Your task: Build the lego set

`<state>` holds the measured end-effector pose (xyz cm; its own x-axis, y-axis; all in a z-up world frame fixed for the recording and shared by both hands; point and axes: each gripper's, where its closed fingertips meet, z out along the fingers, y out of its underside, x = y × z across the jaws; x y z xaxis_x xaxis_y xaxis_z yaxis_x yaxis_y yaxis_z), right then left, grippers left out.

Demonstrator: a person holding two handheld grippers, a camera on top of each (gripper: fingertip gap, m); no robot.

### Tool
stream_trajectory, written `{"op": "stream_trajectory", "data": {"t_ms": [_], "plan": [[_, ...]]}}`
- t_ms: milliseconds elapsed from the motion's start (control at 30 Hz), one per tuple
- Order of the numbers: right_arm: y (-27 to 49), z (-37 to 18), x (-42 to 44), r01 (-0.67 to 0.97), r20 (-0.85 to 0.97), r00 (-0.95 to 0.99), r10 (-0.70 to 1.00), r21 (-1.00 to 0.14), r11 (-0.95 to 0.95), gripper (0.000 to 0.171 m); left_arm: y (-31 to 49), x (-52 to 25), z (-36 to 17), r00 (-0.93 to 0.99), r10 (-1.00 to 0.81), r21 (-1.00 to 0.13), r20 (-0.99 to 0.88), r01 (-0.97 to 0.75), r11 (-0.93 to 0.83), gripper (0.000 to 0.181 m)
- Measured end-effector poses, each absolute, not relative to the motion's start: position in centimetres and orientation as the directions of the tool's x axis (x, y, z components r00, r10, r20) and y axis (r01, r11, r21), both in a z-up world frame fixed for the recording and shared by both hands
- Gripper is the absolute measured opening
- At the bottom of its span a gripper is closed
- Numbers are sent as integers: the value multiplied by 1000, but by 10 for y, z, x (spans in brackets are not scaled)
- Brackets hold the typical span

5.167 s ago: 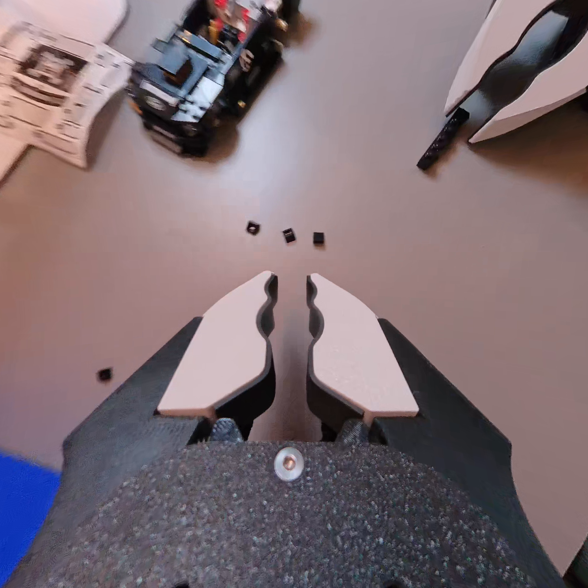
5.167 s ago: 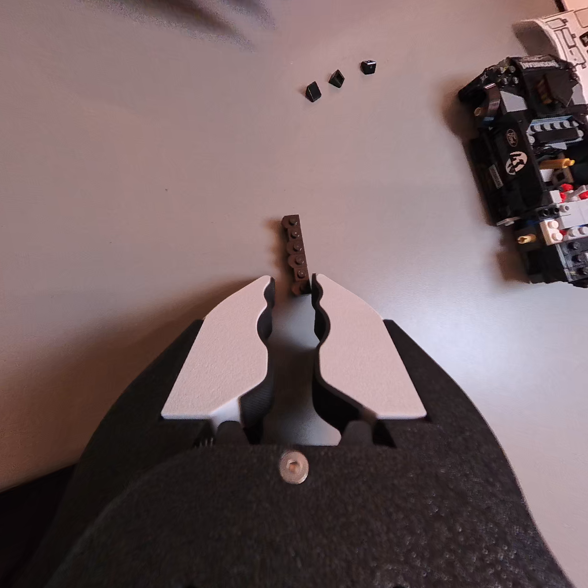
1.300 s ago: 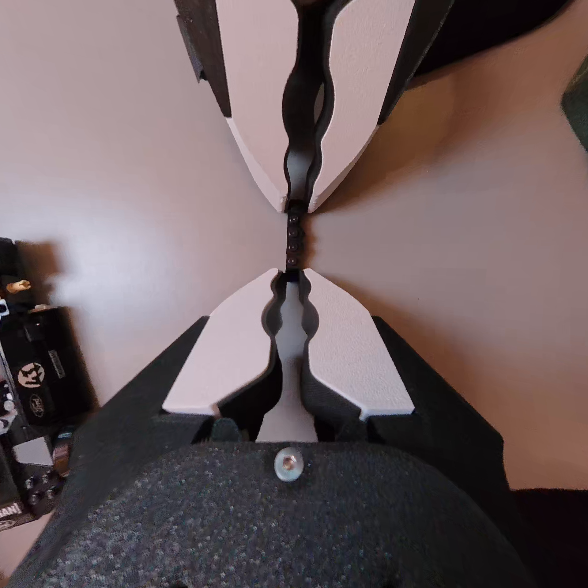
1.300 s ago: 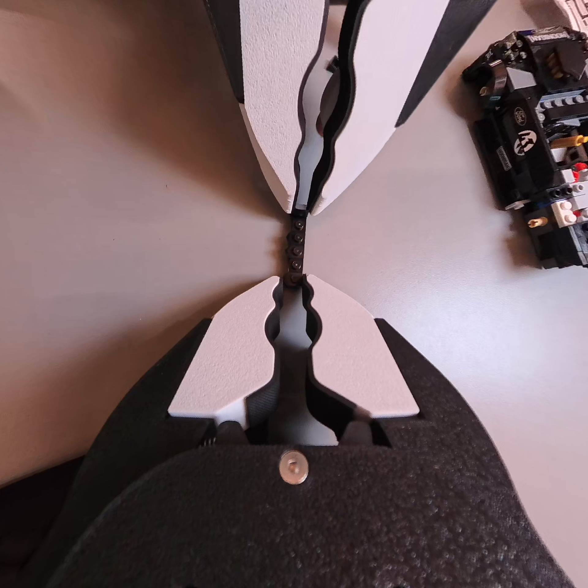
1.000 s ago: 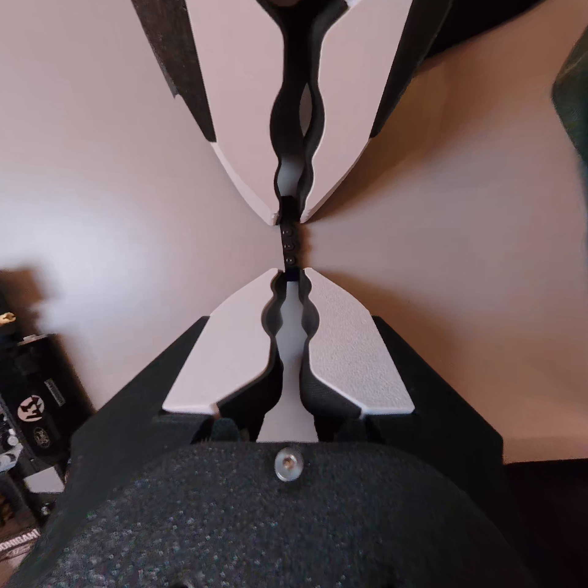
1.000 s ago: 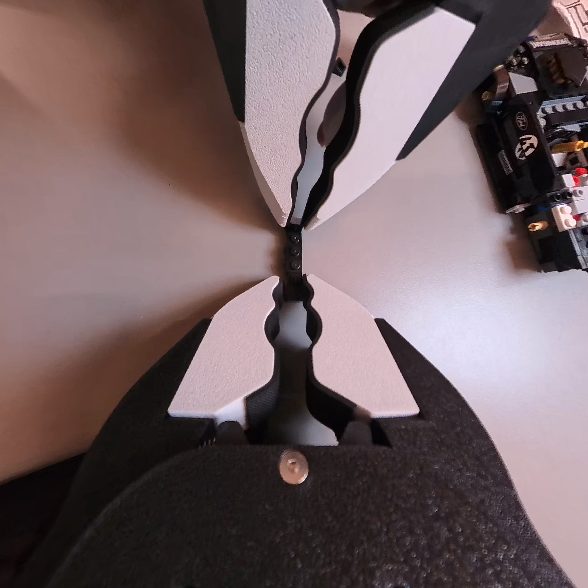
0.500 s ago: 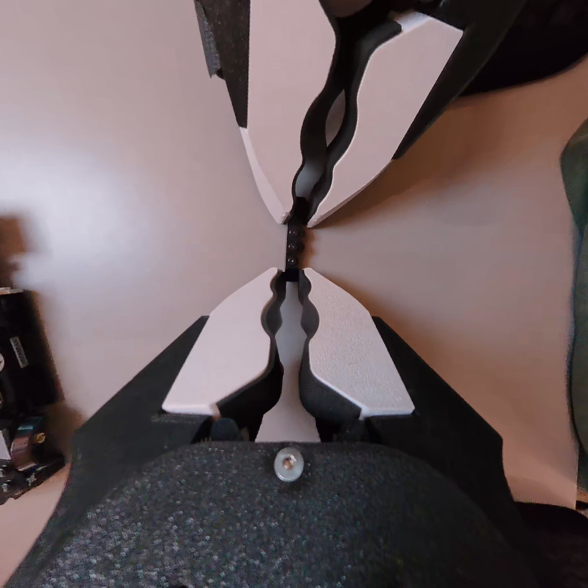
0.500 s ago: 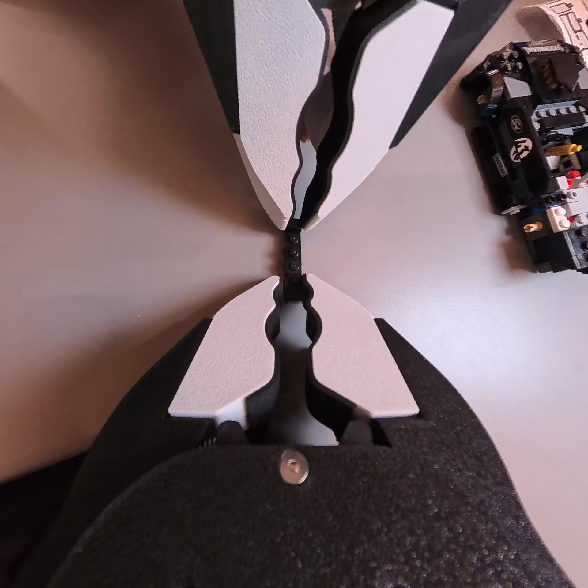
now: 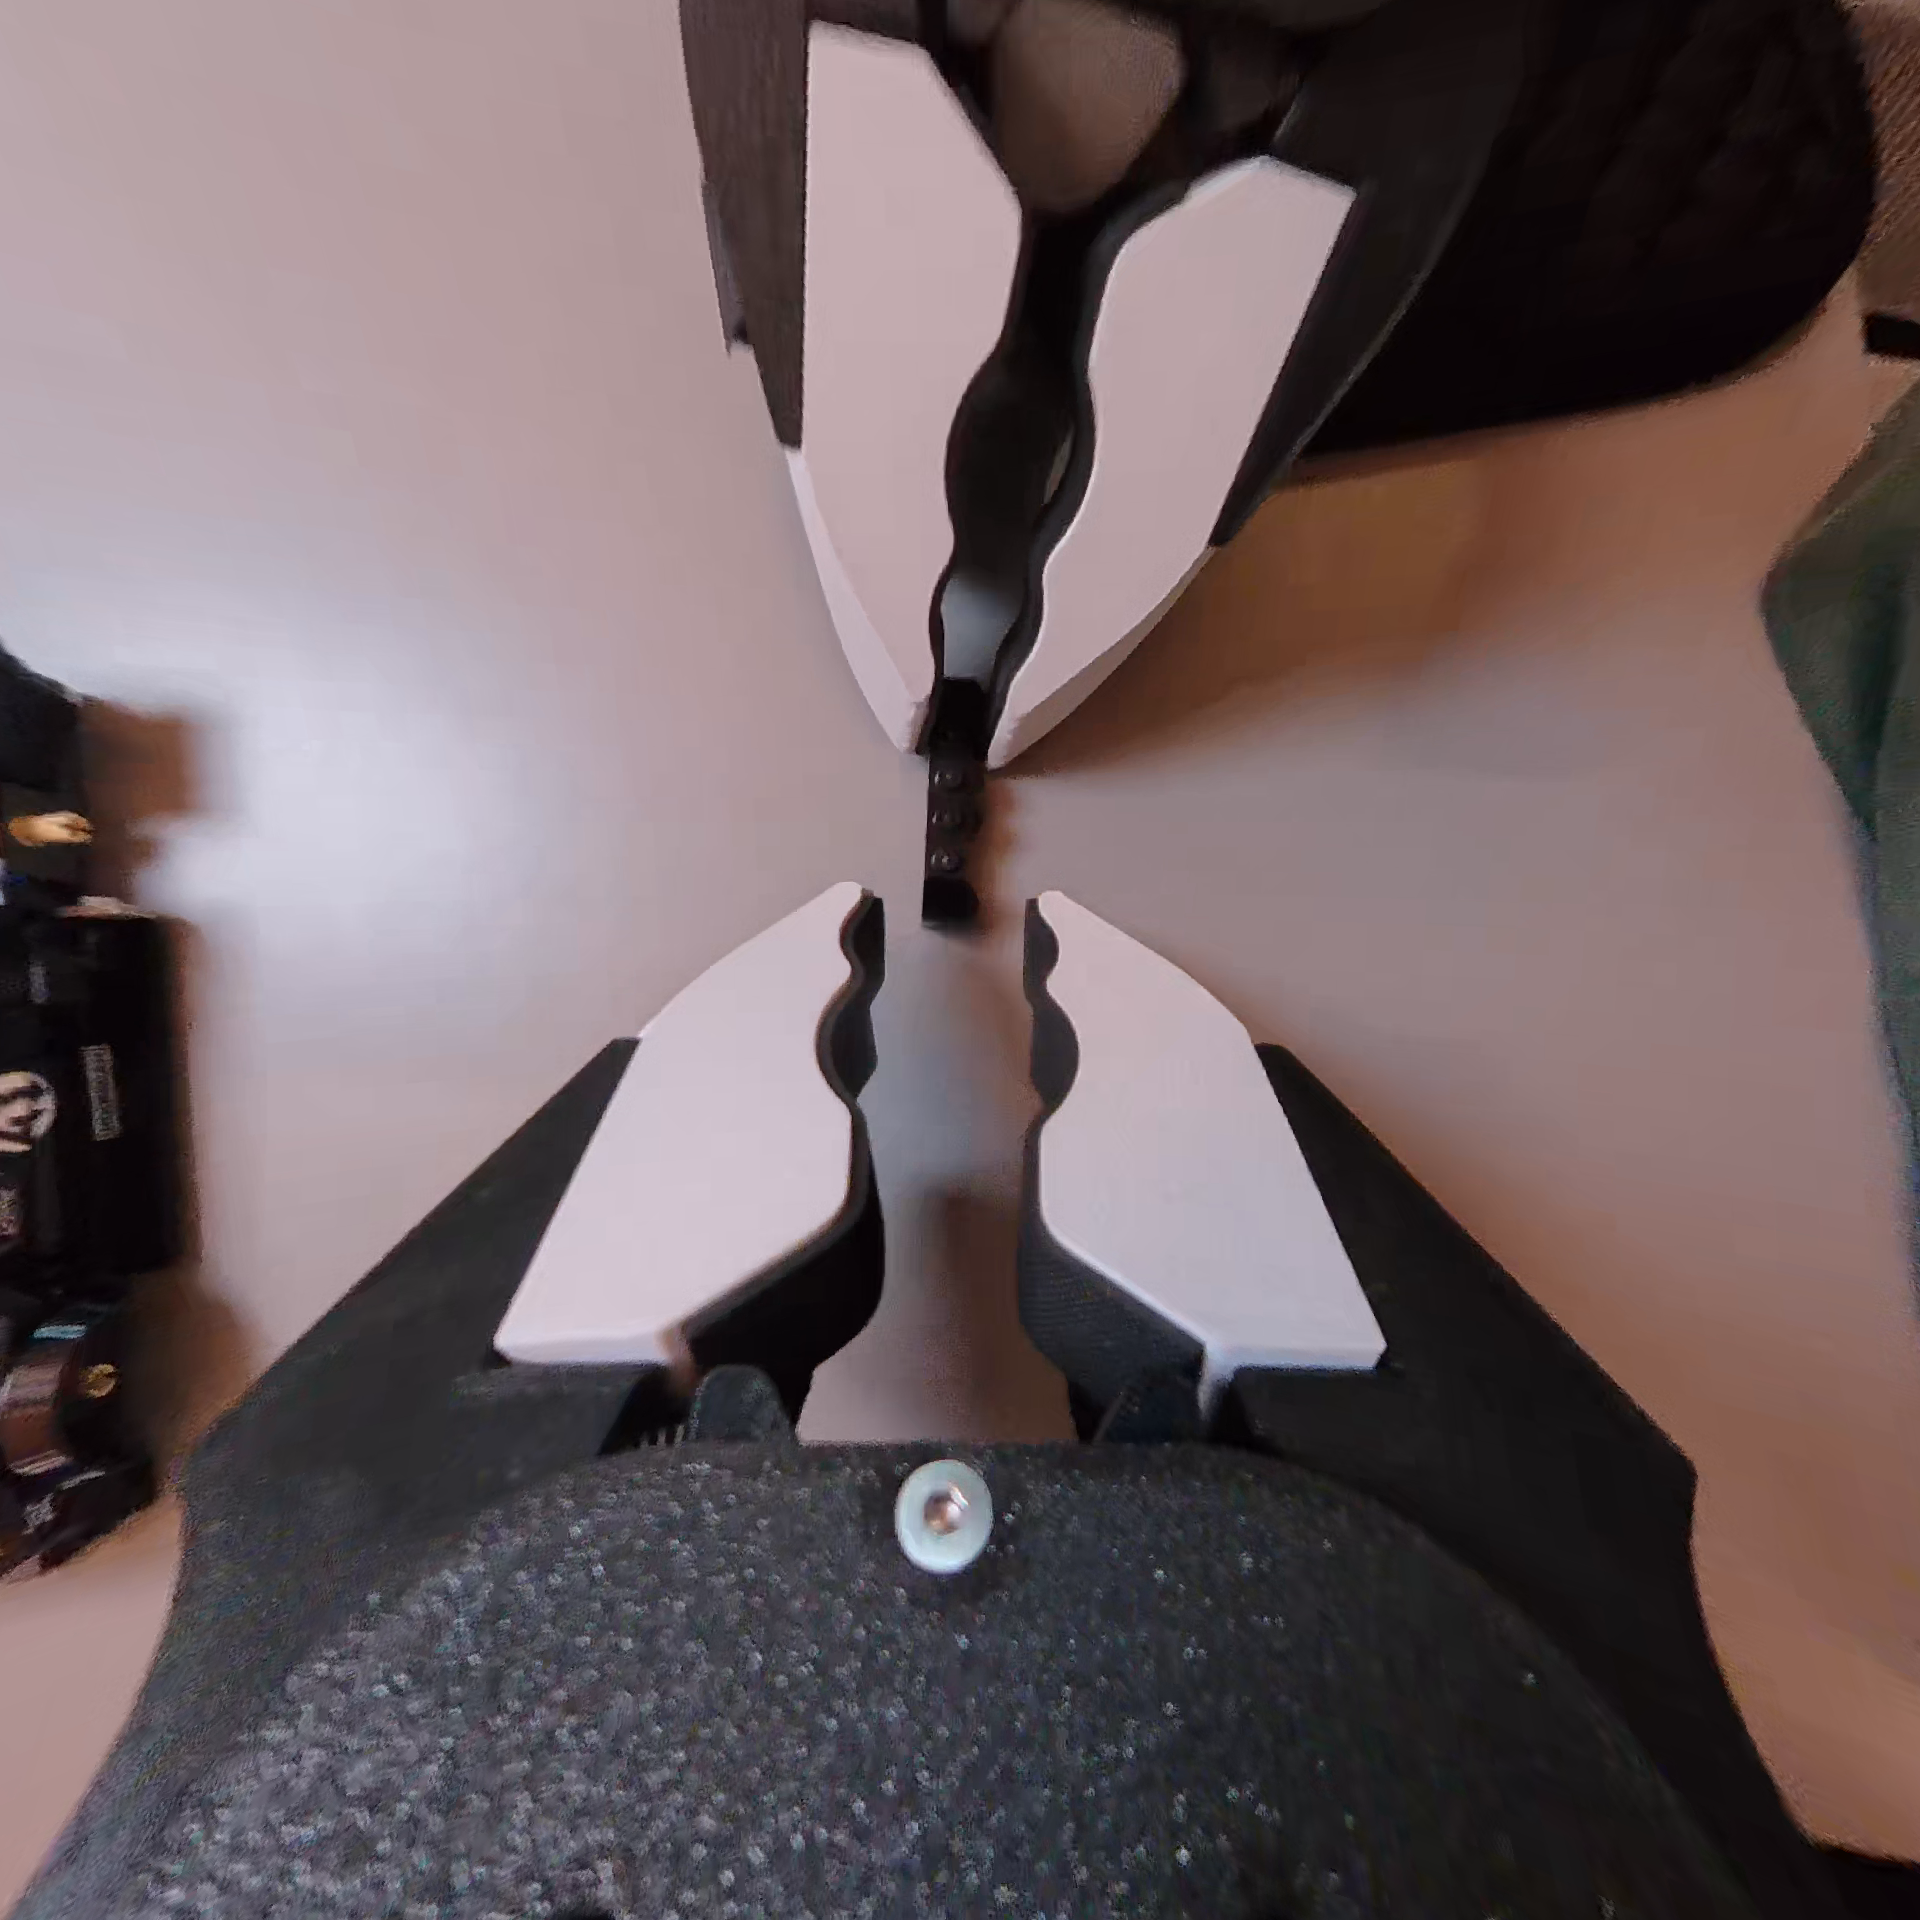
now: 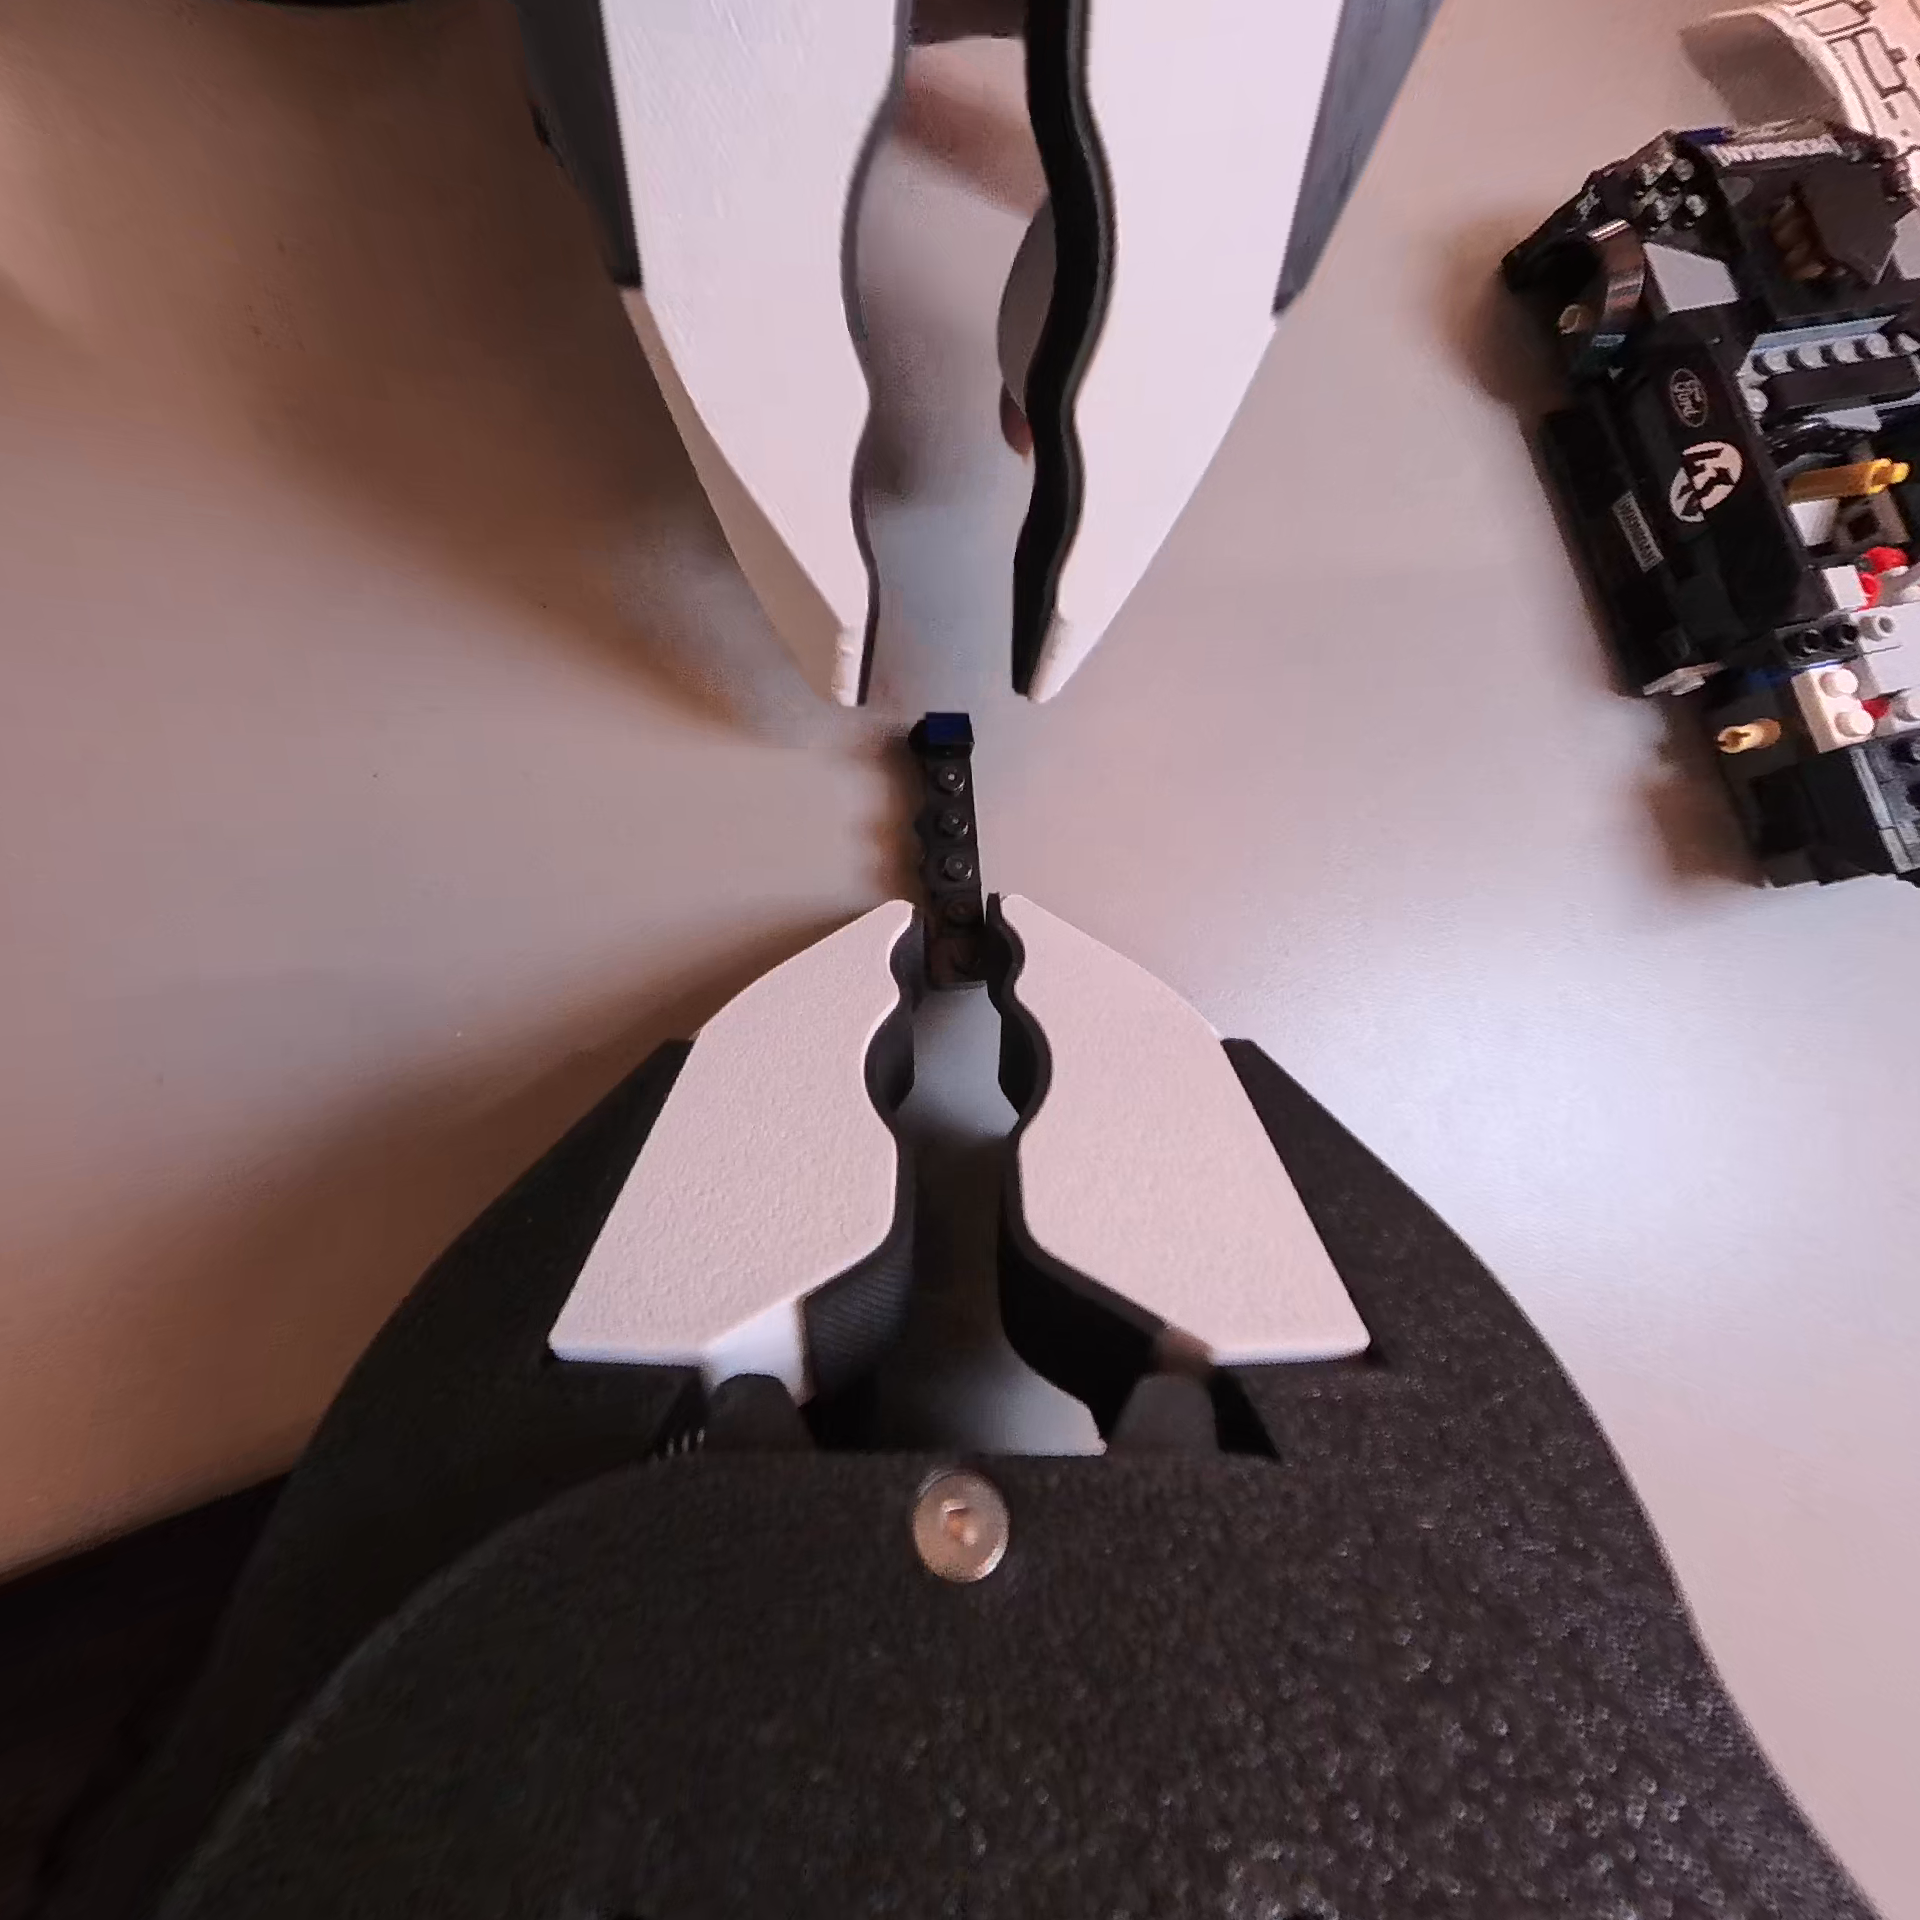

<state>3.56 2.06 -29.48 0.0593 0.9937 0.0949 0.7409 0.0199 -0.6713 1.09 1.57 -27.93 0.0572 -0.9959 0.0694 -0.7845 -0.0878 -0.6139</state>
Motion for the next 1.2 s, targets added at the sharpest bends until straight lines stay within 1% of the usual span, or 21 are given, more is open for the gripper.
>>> {"op": "stream_trajectory", "data": {"t_ms": [67, 133, 200, 267, 333, 467, 667, 767, 867, 933, 1033, 1200], "plan": [[21, -295, 36, 741, 92, 61, 994, -672, 17, 11, 15, 12, -271, 68, -997, -667, 36, -741, -74, 19], [21, -295, 35, 740, 90, 61, 994, -672, 16, 11, 15, 14, -269, 87, -996, -694, 23, -716, -79, 12], [21, -295, 35, 741, 91, 61, 994, -672, 16, 11, 17, 15, -273, 107, -994, -702, 24, -707, -93, 13], [21, -295, 35, 742, 95, 60, 994, -670, 19, 11, 17, 17, -278, 113, -991, -700, 71, -702, -130, 15], [21, -295, 36, 742, 97, 60, 993, -670, 21, 11, 16, 19, -281, 107, -989, -704, 100, -695, -146, 13], [21, -295, 36, 741, 93, 61, 994, -671, 17, 11, 17, 18, -284, 98, -990, -696, 98, -705, -139, 8], [21, -295, 36, 741, 91, 61, 994, -671, 16, 11, 17, 17, -286, 91, -992, -700, 89, -703, -128, 9], [21, -295, 36, 741, 90, 62, 994, -671, 15, 11, 17, 17, -287, 92, -992, -719, 83, -684, -124, 10], [21, -295, 36, 741, 88, 64, 994, -671, 11, 11, 18, 17, -288, 120, -988, -729, 100, -667, -154, 11], [21, -295, 36, 741, 90, 65, 994, -671, 12, 11, 18, 16, -288, 128, -989, -731, 77, -668, -143, 11], [21, -295, 36, 743, 95, 63, 993, -670, 17, 11, 18, 16, -288, 143, -981, -722, 131, -664, -193, 11], [21, -295, 36, 744, 99, 63, 993, -668, 20, 11, 18, 17, -288, 147, -976, -716, 162, -663, -219, 10]]}}
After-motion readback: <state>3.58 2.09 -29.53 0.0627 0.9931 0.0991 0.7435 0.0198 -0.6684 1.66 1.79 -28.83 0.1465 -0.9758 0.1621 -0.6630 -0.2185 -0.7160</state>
